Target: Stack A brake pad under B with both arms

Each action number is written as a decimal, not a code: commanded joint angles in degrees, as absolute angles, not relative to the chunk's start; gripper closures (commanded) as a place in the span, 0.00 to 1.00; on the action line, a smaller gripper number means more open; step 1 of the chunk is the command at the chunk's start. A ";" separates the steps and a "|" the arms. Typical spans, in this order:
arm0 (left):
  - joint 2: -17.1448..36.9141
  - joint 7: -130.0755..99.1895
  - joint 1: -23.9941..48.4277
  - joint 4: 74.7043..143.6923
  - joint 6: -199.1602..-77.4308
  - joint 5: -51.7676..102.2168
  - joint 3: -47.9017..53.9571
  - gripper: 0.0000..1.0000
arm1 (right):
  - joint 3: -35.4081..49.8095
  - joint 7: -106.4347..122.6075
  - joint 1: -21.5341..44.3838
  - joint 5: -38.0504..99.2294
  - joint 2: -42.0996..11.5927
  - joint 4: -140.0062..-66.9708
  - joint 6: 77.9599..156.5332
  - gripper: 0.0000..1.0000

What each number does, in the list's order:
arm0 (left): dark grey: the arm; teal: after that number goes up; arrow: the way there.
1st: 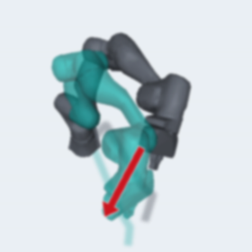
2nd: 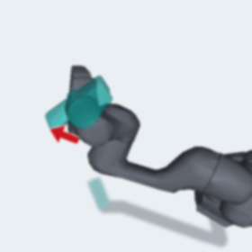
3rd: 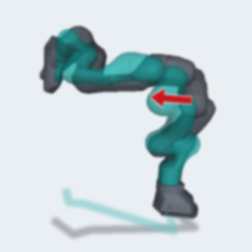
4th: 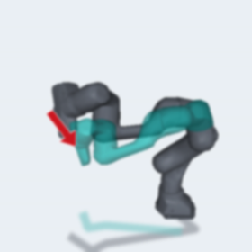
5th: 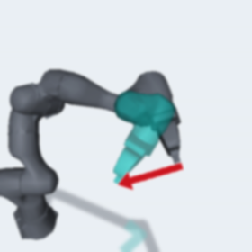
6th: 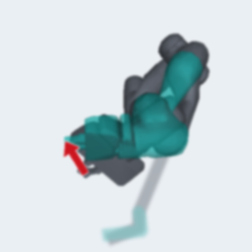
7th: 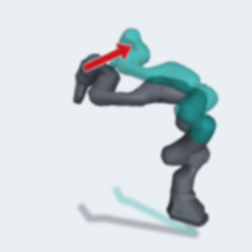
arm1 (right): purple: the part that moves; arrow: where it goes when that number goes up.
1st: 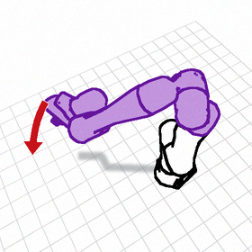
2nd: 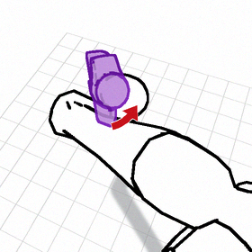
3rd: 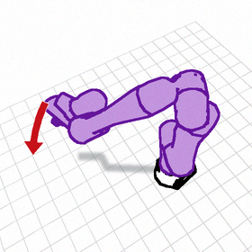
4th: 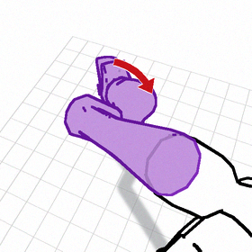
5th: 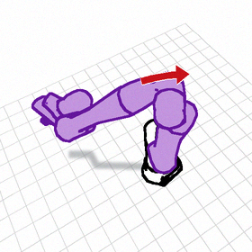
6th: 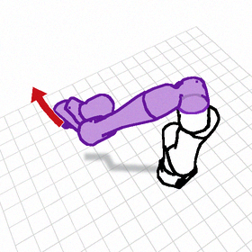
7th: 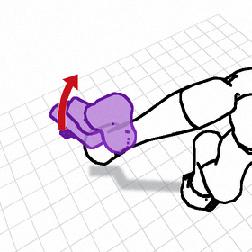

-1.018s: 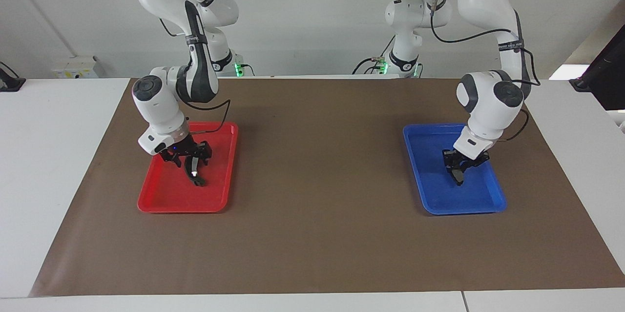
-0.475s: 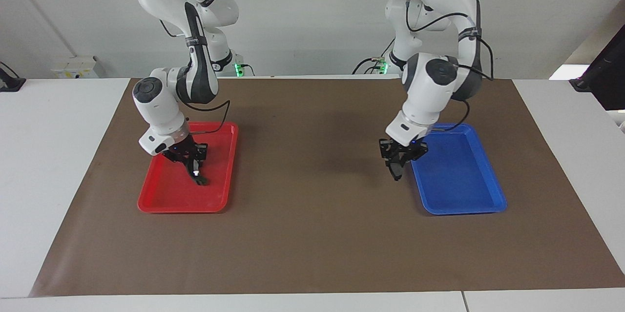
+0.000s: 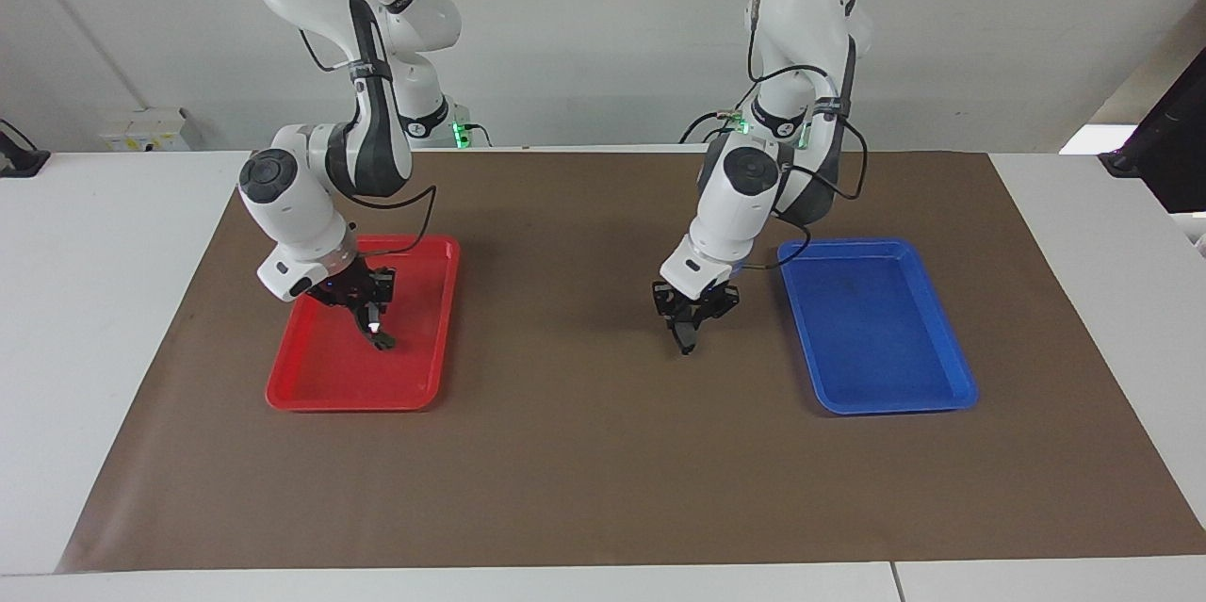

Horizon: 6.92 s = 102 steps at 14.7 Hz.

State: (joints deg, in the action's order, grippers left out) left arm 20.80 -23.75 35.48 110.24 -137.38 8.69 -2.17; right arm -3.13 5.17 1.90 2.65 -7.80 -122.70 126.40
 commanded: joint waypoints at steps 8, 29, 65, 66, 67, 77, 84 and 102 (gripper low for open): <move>19.52 -29.36 37.89 109.25 -134.84 9.58 -3.60 0.02 | -2.72 8.00 2.29 2.64 -6.68 -120.67 123.84 1.00; -0.61 9.84 4.31 90.97 -84.29 1.32 -5.97 0.02 | -1.50 -26.79 31.90 3.78 -29.35 -90.27 122.68 1.00; -2.46 4.57 4.39 93.16 -86.92 1.32 -7.12 0.02 | 0.00 -30.85 37.71 3.96 -32.70 -93.08 128.76 0.05; -2.46 4.57 4.39 93.16 -86.92 1.23 -7.12 0.02 | -0.09 -30.15 37.79 3.96 -32.70 -92.99 128.76 0.00; -2.46 4.66 4.39 93.16 -86.92 1.23 -7.12 0.02 | -0.09 -29.97 37.79 3.96 -32.61 -92.81 128.15 0.00; -2.46 4.57 4.39 93.16 -86.92 1.32 -7.12 0.02 | -0.97 -30.59 28.06 2.38 -20.50 -93.34 120.51 0.00; -2.46 4.66 4.39 93.16 -86.92 1.32 -7.12 0.02 | -0.88 -29.01 13.38 -0.79 -12.57 -93.96 112.17 0.00; -2.46 4.57 4.39 93.16 -86.92 1.23 -7.12 0.02 | 1.13 -6.50 -3.24 -2.46 4.04 -96.59 88.07 0.00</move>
